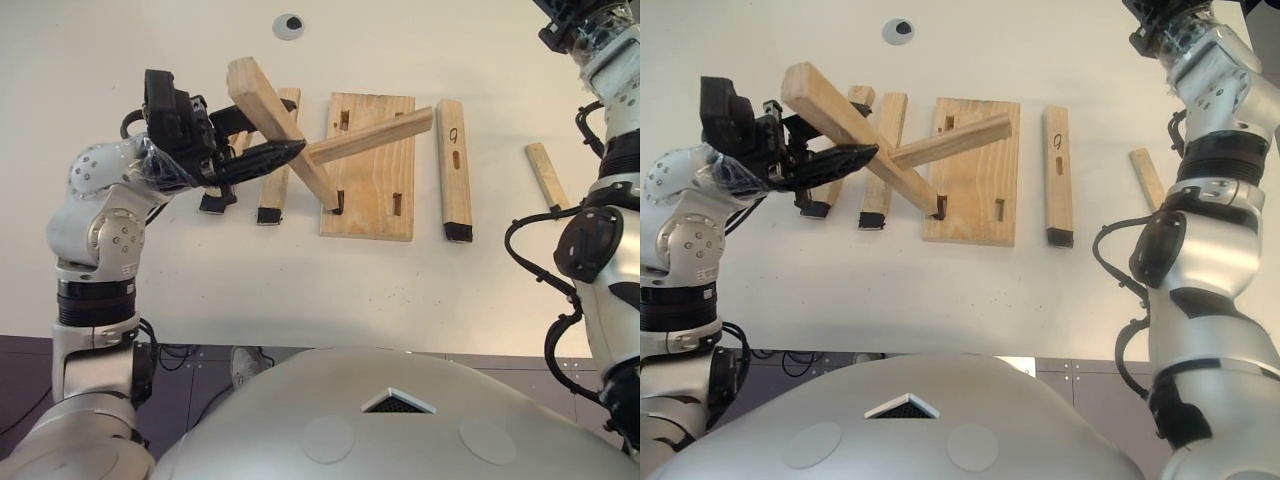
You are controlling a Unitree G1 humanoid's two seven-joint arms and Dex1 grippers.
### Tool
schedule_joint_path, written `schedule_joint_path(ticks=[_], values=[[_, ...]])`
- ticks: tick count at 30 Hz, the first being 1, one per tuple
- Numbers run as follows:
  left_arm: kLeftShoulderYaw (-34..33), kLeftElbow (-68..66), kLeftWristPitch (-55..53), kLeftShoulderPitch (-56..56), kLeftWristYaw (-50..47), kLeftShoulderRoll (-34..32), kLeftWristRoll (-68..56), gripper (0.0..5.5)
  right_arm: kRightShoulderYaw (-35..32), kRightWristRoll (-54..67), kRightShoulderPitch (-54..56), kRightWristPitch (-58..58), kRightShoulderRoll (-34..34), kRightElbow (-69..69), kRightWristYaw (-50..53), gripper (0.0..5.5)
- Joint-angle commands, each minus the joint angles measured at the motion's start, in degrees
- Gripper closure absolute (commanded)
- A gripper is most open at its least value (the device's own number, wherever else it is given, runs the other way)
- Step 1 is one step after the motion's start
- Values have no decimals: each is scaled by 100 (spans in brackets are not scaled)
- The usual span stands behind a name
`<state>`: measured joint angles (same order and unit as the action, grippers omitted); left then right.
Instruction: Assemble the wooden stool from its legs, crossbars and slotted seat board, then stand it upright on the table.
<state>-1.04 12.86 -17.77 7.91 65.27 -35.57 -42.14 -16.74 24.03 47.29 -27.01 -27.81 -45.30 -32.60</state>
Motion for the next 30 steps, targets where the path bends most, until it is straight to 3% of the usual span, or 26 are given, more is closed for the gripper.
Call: schedule_joint_path(ticks=[1,8,16,25,30], values=[[247,-123,-341,-248,-190,-208,499,349,4,-37,-189,-151,-11,215,-3,550],[291,-217,-526,164,-207,-67,474,349,-8,-44,-162,-198,-12,204,2,550],[684,118,-1275,1116,84,-997,1014,349,72,-85,-544,-250,62,650,56,550],[1761,296,-2099,2538,291,-1410,1878,349,186,-166,-1510,-147,372,1689,336,550],[1953,260,-2707,3273,365,-1428,1867,349,29,-50,-1984,-226,615,2179,549,550]])
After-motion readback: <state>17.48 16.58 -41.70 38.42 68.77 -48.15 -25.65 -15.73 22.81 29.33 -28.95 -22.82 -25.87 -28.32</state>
